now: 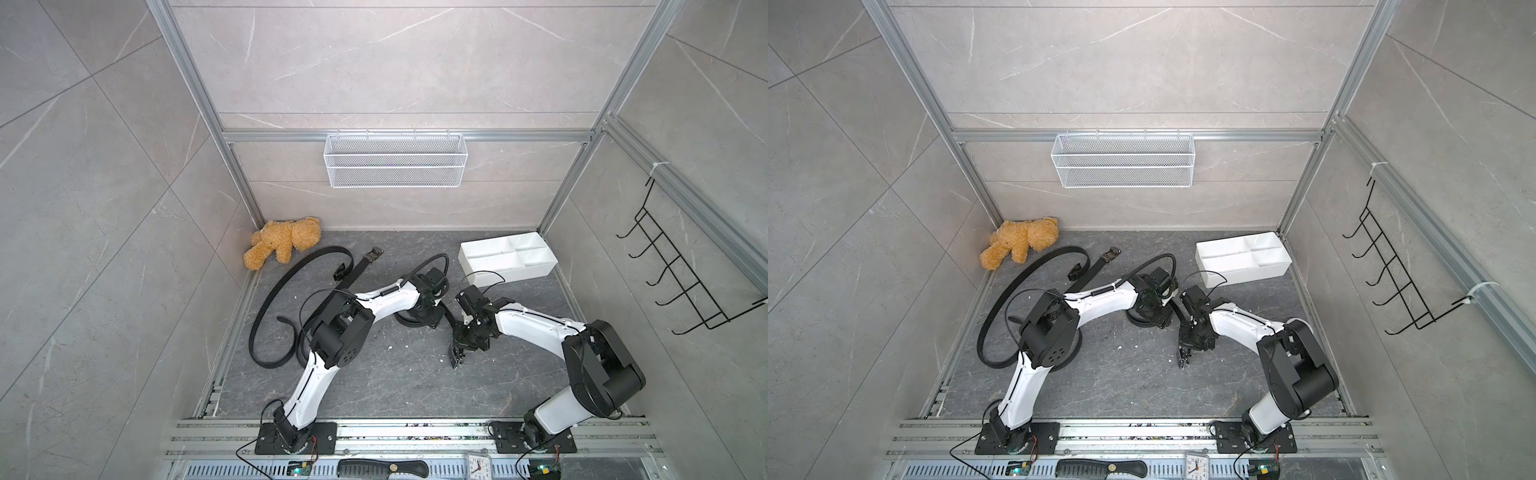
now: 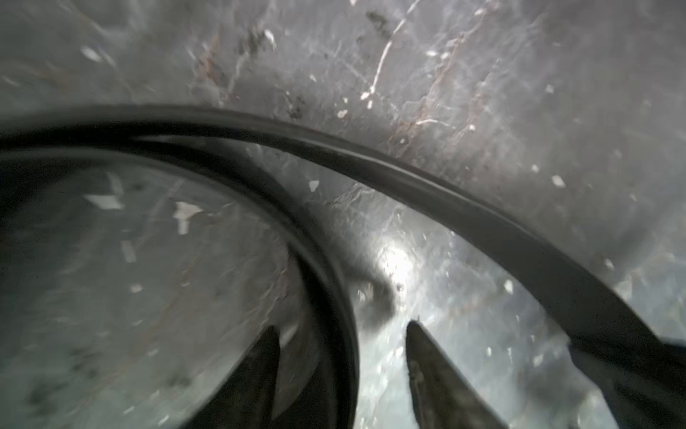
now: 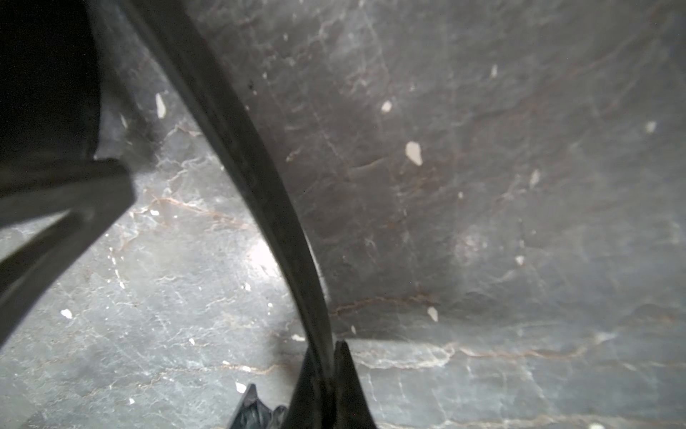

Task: Place the belts into the storage roll
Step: Roll the belt at the center of the board.

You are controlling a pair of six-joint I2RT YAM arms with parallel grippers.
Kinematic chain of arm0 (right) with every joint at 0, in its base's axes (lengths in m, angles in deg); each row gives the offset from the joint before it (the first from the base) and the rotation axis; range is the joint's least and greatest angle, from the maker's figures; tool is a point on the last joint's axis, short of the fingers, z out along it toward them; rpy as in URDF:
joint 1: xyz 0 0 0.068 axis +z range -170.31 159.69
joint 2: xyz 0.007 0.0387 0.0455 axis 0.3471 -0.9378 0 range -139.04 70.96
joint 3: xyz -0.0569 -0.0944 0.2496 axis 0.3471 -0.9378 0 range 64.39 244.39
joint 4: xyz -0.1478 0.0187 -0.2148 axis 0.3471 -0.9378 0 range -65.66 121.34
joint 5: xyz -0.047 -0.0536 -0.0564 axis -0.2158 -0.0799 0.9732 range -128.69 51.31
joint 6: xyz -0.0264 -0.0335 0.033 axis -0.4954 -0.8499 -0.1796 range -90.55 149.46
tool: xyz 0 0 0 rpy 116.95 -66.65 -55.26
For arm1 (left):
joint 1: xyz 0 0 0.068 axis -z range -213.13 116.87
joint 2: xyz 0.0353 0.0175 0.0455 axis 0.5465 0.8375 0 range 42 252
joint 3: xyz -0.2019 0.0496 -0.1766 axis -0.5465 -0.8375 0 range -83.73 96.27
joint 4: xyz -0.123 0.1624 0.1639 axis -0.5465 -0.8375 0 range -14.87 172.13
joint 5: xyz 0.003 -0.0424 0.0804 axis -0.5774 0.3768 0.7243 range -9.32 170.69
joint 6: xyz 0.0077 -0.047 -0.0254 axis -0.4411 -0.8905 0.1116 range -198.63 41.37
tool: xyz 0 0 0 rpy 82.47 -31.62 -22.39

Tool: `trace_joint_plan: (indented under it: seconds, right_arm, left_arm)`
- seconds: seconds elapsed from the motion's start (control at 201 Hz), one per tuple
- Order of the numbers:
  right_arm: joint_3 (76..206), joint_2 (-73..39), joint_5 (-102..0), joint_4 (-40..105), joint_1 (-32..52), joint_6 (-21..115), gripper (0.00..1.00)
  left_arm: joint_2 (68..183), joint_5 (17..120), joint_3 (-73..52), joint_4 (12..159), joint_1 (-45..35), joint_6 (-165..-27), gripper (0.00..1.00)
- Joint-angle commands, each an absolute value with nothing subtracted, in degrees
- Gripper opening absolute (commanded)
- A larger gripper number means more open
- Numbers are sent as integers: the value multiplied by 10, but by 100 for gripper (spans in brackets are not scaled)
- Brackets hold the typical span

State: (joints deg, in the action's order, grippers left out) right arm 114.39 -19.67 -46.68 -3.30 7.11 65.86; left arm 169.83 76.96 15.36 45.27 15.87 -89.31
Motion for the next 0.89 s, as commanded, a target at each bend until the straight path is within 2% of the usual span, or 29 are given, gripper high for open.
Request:
trace_joint_plan:
  seconds: [0.0,0.095,0.294,0.448,0.577,0.667,0.786,0.846,0.886]
  right_arm:
    - [1131,-179,-472,-48,75,666,0]
    - [1103,-160,-475,-47,75,668,0]
    - [1027,-112,-506,-24,88,702,0]
    - [1004,-104,-512,4,134,747,0]
    - [1032,-150,-519,54,188,793,0]
    - [1065,-178,-525,80,219,814,0]
    - [1106,-206,-543,84,232,810,18]
    - [1119,-201,-537,65,227,796,33]
    - [1128,-194,-529,43,217,778,39]
  left_arm:
    - [1729,830,166,416,145,-915,38]
    - [1736,850,158,419,119,-923,27]
    - [1749,845,169,437,47,-926,25]
    - [1780,819,210,434,37,-915,21]
    - [1792,782,238,444,50,-916,21]
    - [1783,760,237,460,66,-906,29]
    - [1772,745,228,462,85,-894,29]
    - [1763,740,210,467,88,-891,26]
    - [1760,737,195,473,87,-888,24]
